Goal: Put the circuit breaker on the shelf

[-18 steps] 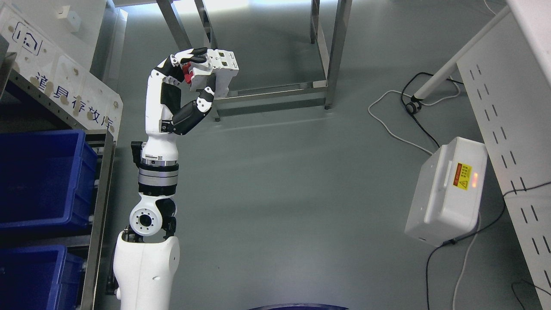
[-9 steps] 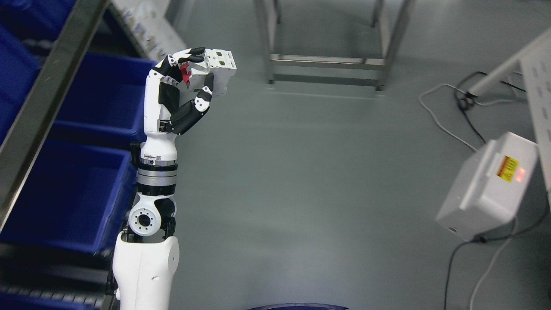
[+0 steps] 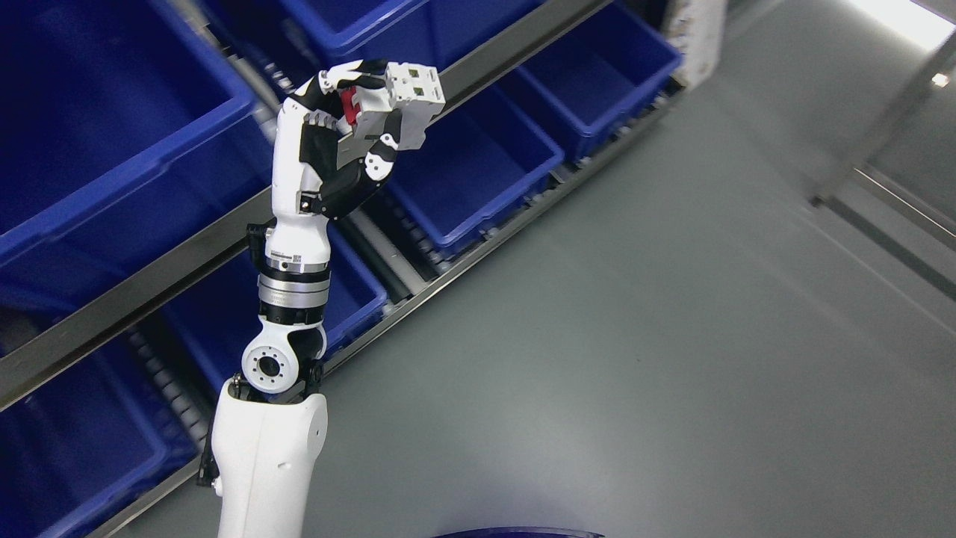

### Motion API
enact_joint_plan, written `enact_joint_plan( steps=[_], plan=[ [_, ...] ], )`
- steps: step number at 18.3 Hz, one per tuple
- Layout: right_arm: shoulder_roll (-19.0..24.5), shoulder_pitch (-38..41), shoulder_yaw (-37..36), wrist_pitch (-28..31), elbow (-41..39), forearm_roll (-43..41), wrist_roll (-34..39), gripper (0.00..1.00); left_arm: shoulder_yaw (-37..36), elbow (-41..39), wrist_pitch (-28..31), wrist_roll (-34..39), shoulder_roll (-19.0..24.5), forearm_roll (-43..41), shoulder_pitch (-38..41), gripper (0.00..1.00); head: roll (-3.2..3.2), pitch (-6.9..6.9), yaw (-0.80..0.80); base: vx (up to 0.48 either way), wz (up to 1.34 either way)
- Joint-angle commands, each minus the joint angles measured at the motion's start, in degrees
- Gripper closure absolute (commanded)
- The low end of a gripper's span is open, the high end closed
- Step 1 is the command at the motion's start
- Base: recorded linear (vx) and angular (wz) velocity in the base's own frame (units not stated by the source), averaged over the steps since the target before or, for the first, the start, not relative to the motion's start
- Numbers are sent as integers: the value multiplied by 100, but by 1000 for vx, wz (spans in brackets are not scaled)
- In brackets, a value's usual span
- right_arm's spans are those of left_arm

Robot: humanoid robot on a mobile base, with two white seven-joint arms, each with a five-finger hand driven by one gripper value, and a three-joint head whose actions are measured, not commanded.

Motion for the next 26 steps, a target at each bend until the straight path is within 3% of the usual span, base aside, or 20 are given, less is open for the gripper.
enact_joint_plan(
  steps=[1,12,26],
  plan=[
    [-100,90,0,-257,1,7,0,0,-794,-6,433,32,100,-4,-1138,92,0,0,0,-108,1203],
    [-100,90,0,-257,1,-2,0,0,-443,3,927,59,100,-12,-1835,92,0,-2,0,-69,824],
    [-100,90,0,-257,1,-2,0,0,261,354,1437,-11,100,-48,-2090,92,0,-3,0,-10,109]
  ],
)
